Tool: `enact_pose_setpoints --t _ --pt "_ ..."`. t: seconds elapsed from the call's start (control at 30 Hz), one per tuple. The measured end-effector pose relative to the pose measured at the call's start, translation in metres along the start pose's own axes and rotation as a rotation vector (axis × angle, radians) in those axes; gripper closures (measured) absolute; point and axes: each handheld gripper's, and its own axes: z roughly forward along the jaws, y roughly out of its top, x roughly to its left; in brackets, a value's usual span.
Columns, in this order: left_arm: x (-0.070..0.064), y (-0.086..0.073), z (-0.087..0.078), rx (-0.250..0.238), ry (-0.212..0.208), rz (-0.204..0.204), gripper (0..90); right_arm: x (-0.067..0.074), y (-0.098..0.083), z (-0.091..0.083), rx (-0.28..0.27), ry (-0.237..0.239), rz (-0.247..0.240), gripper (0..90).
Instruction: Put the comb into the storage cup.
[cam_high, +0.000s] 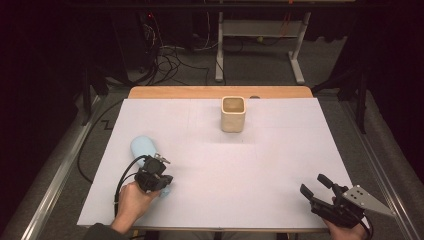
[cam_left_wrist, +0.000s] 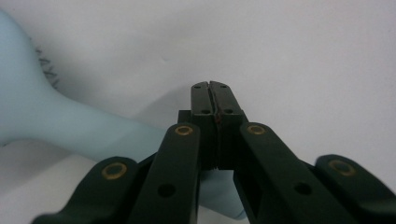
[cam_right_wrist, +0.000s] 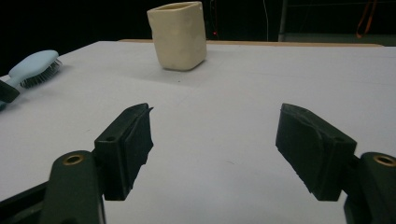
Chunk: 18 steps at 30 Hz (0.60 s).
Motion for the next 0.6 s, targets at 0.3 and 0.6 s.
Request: enact_pose_setpoints --t 0.3,0.6 --pt "0.008 -0.013 -0.004 -0.011 0.042 -0.031 89.2 0.0 0.001 0.003 0.004 0.004 -0.001 27.8" --pt "0.017 -0.022 -0.009 -0.021 0.082 -0.067 89.2 0.0 0.001 0.004 0.005 0.006 0.0 27.7"
